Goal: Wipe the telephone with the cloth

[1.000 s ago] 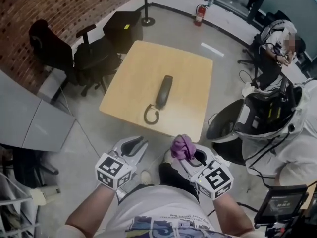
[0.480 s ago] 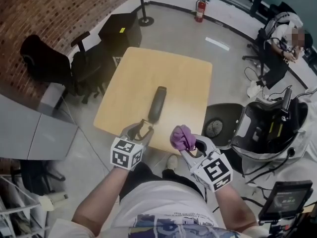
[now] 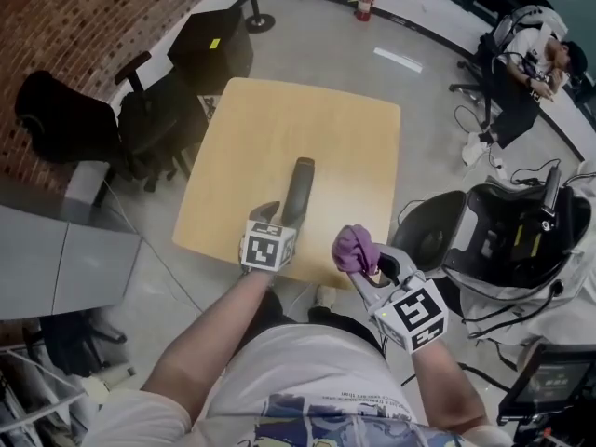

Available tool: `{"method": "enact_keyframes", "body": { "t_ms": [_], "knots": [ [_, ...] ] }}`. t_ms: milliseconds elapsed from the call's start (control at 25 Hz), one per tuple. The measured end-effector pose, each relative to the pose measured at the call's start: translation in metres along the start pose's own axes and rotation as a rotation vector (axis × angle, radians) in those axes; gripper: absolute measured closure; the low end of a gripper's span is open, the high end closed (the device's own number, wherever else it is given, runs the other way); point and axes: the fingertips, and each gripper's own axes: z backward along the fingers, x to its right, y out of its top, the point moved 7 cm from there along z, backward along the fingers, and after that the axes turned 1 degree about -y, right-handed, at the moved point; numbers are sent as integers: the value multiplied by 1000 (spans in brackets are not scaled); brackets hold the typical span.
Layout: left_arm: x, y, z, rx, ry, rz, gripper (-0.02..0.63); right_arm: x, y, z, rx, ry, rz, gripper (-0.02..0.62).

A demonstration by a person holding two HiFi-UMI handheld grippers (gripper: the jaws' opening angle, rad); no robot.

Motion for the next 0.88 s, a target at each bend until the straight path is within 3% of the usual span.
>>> {"method": "enact_keyframes", "body": {
  "t_ms": [520, 880],
  "knots": [
    [0, 4, -50, -91, -19, -16, 311, 6, 7, -19, -74, -62, -51, 474],
    [-1, -2, -57, -82, 0, -39, 327, 10, 7, -23, -98, -94, -83, 474]
  ]
}}
